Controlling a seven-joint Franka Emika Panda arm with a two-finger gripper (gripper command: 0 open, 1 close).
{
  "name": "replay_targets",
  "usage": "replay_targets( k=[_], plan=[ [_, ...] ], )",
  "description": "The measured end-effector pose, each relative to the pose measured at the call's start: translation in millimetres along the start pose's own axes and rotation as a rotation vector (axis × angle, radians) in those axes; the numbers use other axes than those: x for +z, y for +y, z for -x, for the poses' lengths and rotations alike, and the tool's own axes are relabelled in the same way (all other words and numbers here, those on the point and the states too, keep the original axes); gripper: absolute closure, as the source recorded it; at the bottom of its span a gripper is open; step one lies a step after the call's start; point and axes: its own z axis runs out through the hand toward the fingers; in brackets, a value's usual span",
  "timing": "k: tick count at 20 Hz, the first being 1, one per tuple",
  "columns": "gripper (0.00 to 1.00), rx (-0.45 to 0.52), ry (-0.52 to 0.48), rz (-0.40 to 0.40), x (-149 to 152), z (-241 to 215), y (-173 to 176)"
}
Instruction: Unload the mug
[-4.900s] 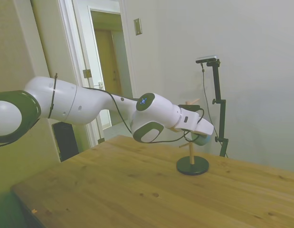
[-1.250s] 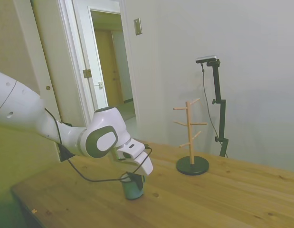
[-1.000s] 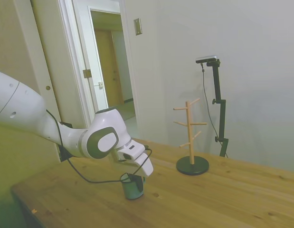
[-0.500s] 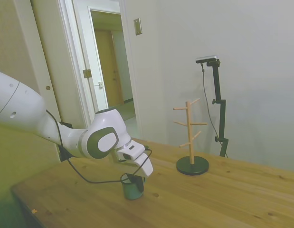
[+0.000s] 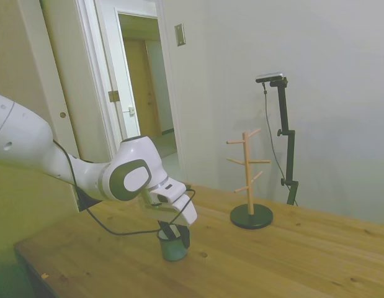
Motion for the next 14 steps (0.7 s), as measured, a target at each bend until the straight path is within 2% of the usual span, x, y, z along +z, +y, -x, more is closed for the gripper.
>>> replay_targets(
  k=[8,14],
  plan=[
    [0.00,0.000,0.035,-0.014,-59.7,15.4,-2.2],
    [0.00,-0.051,0.010,-0.008,-100.6,79.2,-7.2]
  ],
)
